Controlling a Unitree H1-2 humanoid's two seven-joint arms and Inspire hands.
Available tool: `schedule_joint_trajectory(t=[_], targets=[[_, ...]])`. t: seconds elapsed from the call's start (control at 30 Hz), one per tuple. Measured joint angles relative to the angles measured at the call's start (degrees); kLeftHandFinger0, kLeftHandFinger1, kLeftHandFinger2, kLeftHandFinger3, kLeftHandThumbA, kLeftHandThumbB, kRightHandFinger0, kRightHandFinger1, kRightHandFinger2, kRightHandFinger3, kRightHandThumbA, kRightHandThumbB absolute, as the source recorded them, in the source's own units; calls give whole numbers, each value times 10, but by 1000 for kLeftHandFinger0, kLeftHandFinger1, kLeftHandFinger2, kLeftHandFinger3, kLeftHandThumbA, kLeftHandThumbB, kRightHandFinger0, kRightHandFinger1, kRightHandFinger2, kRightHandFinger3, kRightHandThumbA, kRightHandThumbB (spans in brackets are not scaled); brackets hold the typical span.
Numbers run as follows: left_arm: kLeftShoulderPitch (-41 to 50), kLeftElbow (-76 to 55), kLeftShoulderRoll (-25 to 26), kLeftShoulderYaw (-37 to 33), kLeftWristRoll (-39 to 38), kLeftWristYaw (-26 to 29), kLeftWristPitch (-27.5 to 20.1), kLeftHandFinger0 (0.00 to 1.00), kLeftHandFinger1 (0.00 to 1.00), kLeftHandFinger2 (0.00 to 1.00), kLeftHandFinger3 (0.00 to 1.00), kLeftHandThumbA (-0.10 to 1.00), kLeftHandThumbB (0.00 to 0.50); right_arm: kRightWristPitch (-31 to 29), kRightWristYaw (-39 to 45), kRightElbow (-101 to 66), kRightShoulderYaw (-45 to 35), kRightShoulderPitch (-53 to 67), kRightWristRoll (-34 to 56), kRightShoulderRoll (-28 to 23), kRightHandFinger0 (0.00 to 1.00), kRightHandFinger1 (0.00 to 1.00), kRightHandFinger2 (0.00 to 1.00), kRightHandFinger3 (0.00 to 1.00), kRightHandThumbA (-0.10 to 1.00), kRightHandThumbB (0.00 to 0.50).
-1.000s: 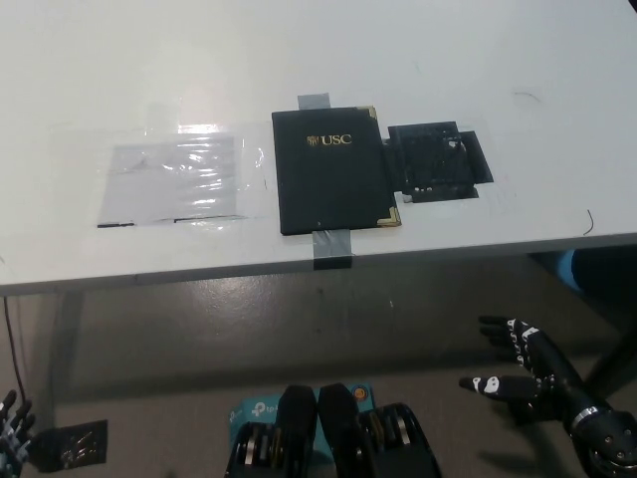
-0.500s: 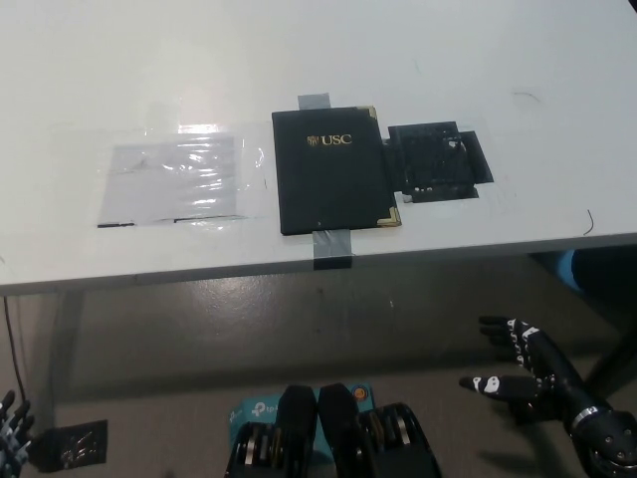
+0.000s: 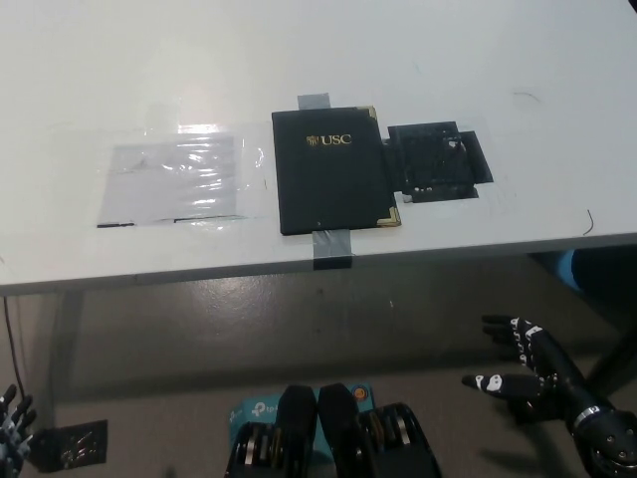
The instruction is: The robot uses its left hand to push the cover of the diary kept in the middle of the desk towards the right to close it
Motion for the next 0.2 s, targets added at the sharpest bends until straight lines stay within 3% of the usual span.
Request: schedule_joint_trajectory(t=[0.2], targets=[[0,0,0,0,0,0,0,941,981,1000,1000,1000,500,0,0,0,0,0,0,0,790,862,838,840,1000,495]])
